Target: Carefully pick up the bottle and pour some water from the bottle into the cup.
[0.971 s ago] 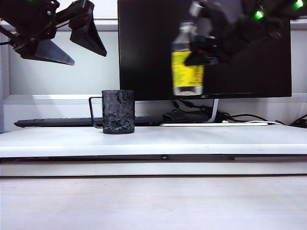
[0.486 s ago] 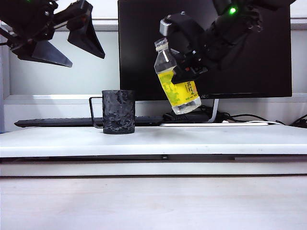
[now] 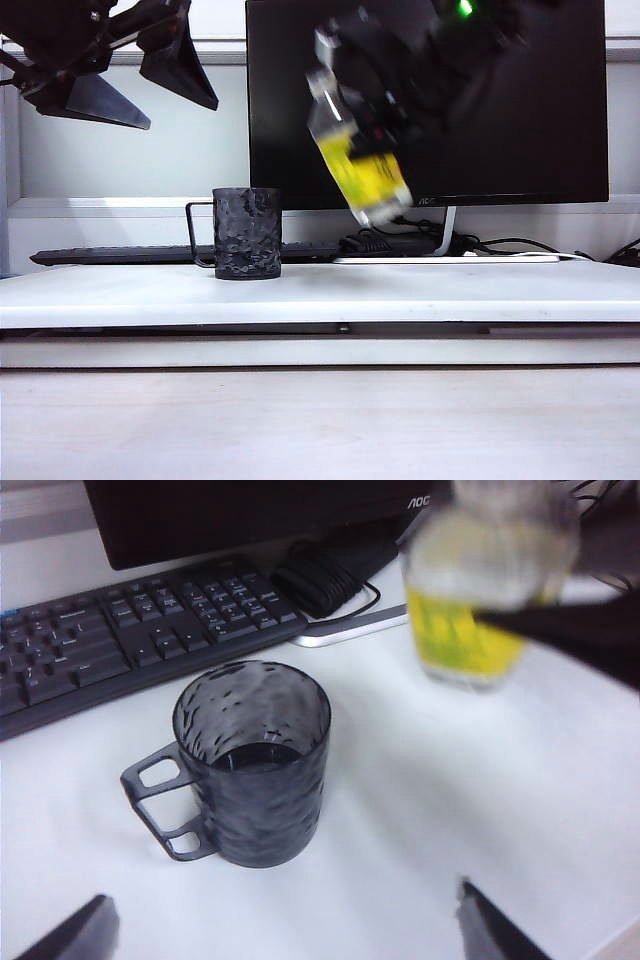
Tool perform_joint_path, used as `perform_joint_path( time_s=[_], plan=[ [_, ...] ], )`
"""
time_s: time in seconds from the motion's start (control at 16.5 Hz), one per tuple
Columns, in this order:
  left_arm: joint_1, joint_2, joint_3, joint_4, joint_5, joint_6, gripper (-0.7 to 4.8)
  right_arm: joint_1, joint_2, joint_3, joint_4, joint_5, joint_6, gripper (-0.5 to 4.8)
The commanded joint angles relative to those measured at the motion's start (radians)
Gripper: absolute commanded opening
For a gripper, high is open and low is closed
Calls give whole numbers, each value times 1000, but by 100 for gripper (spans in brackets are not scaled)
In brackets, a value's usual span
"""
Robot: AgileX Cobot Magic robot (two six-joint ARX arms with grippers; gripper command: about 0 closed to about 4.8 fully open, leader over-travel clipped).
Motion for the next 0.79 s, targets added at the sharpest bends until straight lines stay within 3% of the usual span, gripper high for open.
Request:
perform_joint_path(
  time_s=[0.06, 0.61, 0.79],
  plan=[
    [-1, -5, 5, 14, 4, 1, 479, 11, -6, 49, 45, 19, -20, 108],
    [-8, -5, 5, 14, 8, 1, 479, 23, 58, 63, 35, 68, -161, 108],
    [-9, -5, 5, 19, 68, 0, 479, 34, 92, 81, 52, 146, -253, 108]
  ],
)
